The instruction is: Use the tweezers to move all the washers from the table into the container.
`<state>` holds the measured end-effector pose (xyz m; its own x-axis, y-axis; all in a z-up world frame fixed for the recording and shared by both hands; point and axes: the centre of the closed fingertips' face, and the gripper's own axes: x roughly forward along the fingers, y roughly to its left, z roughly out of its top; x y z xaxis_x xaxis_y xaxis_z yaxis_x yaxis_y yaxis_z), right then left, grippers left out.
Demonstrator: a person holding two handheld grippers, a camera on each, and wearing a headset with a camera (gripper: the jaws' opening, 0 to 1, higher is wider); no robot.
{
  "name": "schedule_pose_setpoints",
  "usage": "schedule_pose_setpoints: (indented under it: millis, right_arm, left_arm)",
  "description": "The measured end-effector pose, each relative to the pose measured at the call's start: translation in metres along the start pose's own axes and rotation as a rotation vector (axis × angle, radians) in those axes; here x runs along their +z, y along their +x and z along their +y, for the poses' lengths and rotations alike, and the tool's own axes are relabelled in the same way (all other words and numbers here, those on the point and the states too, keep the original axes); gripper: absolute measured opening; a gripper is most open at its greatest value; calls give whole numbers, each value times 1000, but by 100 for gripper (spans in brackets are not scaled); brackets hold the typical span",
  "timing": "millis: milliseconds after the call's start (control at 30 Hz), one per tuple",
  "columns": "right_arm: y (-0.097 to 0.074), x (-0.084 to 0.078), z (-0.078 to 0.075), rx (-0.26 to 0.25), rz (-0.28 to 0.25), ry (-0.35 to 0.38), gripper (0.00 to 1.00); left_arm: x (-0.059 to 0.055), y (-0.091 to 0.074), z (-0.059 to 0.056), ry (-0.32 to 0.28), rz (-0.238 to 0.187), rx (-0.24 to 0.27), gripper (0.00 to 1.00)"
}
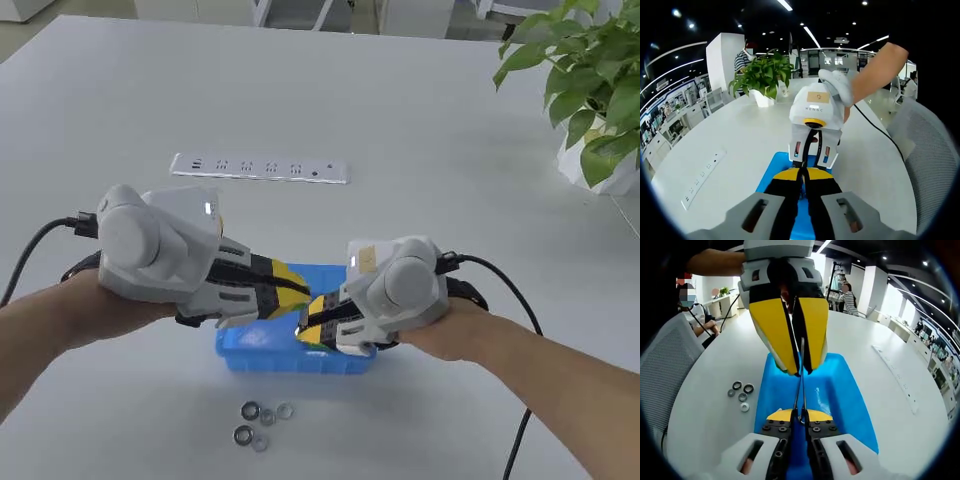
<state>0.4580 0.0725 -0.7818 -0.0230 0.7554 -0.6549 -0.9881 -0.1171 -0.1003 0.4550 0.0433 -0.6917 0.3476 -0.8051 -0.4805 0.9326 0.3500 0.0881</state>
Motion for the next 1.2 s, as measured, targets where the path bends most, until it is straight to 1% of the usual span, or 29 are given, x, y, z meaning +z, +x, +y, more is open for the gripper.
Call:
schedule_pose_setpoints:
  millis: [233, 333, 600, 867, 1000, 1200]
  right_arm:
    - [0, -1, 0, -5, 9, 1, 10]
    - [-1, -1, -1, -10, 12, -2, 10]
    - [-3, 5, -3, -22, -2, 1, 11]
    - [-9, 14, -3, -34, -16, -8, 12]
    - [-13, 20, -2, -40, -27, -12, 13]
    - [-21, 31, -1, -59, -44, -17, 15]
  left_arm:
    - [0, 2, -2, 21, 5, -17, 6]
    - [0, 3, 0, 35, 12, -14, 6]
    - [4, 1, 3, 37, 7, -12, 5]
    - [12, -6, 2, 36, 0, -10, 5]
    - [19, -10, -1, 42, -7, -7, 5]
    - [28, -16, -5, 26, -21, -2, 5]
